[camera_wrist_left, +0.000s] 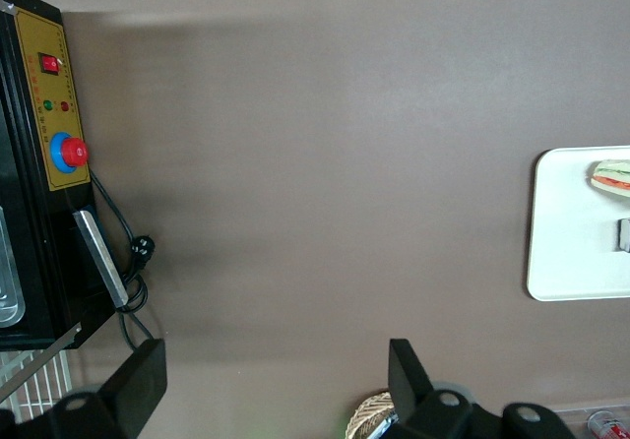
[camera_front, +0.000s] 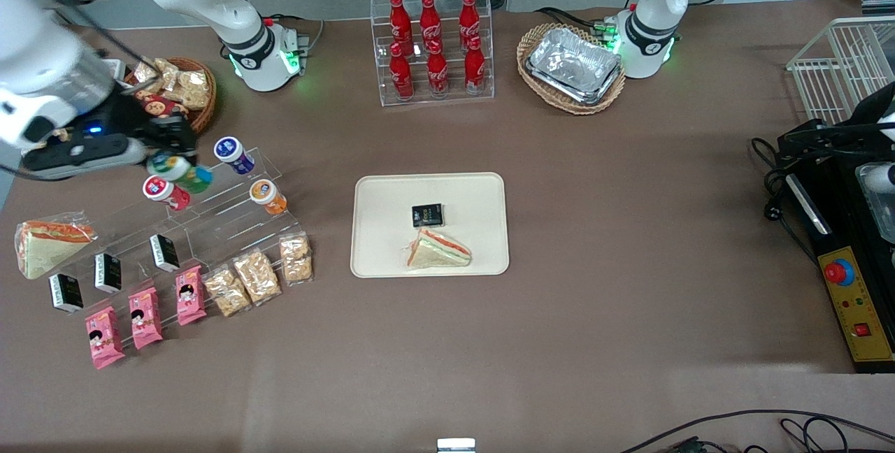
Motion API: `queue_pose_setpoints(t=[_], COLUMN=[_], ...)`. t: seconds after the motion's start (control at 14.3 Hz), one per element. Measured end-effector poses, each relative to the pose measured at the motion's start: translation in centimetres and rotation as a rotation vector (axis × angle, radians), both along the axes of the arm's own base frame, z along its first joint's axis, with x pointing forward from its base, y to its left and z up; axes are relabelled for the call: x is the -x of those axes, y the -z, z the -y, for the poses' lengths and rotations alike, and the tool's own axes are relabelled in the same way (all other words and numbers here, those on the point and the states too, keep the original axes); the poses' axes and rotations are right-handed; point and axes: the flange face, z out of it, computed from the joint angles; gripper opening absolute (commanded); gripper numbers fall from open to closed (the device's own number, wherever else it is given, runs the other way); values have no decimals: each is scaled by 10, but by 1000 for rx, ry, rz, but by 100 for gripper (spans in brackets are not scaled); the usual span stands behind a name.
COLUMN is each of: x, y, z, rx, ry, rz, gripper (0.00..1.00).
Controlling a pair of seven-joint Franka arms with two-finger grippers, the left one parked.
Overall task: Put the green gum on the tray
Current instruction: 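Carry the green gum bottle over the cream tray and lower it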
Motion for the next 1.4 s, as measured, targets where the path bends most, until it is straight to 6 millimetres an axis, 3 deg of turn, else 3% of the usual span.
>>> queue_pose_setpoints(t=[0.35, 0.56, 0.7, 1.12, 1.4], x=[20, 21, 24, 63, 78], y=[29, 63, 103, 269, 343], z=[-119, -158, -175, -223, -228], rx=[9, 17, 19, 25, 4], ry=[188, 254, 291, 359, 373], rz=[-47, -52, -51, -31, 11], gripper=[11, 11, 11, 11, 11])
